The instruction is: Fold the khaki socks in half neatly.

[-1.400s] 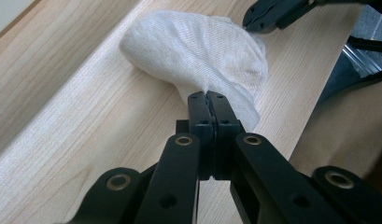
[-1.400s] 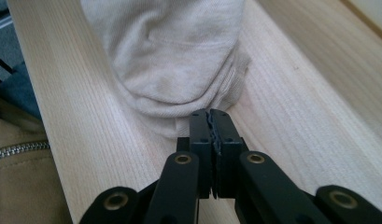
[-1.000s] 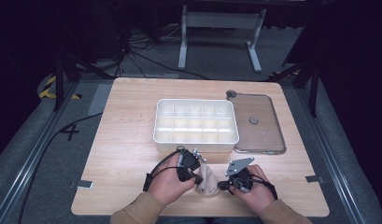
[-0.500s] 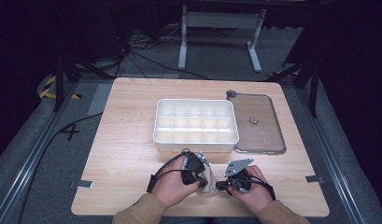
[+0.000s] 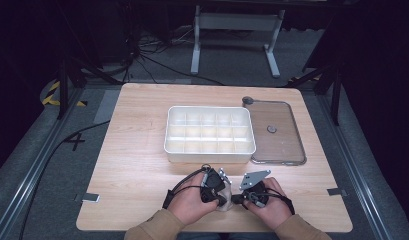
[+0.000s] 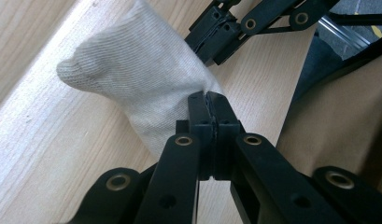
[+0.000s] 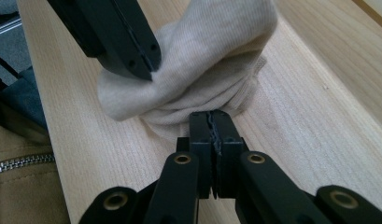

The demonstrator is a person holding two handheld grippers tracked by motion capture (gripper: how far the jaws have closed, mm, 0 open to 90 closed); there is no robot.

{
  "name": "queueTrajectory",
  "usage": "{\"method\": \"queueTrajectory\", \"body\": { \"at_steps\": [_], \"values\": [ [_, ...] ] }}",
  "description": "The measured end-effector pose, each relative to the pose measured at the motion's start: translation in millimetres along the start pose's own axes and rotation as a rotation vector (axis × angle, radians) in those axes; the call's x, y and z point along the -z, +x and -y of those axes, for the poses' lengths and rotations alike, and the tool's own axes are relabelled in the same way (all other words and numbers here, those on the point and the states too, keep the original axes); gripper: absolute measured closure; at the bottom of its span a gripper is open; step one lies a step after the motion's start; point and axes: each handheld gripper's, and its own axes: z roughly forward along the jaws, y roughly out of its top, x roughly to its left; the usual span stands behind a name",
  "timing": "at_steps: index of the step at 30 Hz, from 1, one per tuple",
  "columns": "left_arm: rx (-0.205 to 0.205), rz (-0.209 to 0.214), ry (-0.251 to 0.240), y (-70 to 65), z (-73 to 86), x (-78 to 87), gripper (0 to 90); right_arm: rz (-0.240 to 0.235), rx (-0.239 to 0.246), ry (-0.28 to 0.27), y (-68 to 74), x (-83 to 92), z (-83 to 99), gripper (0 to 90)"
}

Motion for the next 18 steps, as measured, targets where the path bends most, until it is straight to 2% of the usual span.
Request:
{"method": "queueTrajectory", "body": {
  "at_steps": [2,7,9,12,13,14,18],
  "values": [
    [0.013,-0.001,-0.008,0.9,0.9,-2.0,89.9,0.001,-0.002,-0.001,-0.2,0.4,0.1,88.6],
    [0.011,0.014,0.002,2.4,0.5,-3.6,89.9,0.000,-0.004,-0.007,-1.0,4.0,-0.9,88.7],
    [0.009,0.003,-0.001,1.3,0.5,-5.5,89.8,0.005,-0.011,-0.017,-1.6,8.6,-2.2,89.0],
    [0.005,0.004,0.000,1.9,0.6,-6.2,89.8,0.026,-0.011,-0.064,-2.7,21.4,-5.2,89.2],
    [0.005,0.004,0.000,2.1,0.7,-6.5,89.8,0.026,-0.011,-0.064,-2.7,21.4,-5.2,89.2],
    [0.009,0.003,0.000,2.0,0.7,-6.9,89.7,0.029,-0.009,-0.093,-1.5,26.1,-7.5,89.3],
    [0.021,0.004,-0.004,1.4,0.8,-8.0,89.2,0.038,0.010,-0.133,1.6,30.6,-11.5,89.3]
  ]
}}
